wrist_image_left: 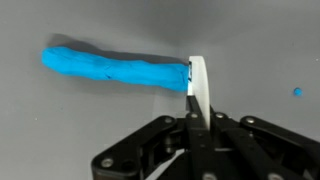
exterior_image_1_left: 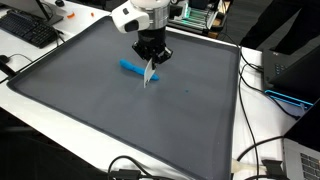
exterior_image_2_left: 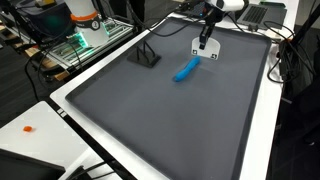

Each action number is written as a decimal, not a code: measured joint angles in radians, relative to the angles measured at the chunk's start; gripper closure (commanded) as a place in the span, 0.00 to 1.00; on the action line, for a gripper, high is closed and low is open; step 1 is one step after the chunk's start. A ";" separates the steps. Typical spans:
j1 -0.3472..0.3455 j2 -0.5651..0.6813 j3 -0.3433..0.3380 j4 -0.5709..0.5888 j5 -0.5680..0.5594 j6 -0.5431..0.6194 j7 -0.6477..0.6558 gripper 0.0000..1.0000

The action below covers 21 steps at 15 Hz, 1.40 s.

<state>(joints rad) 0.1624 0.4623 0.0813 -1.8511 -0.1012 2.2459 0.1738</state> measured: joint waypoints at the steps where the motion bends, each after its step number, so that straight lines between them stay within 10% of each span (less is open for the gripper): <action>1: 0.000 0.003 0.000 0.000 0.000 0.004 -0.003 0.99; 21: 0.009 0.029 -0.014 -0.010 -0.038 0.033 -0.020 0.99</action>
<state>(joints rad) 0.1714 0.4918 0.0669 -1.8610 -0.1389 2.2789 0.1541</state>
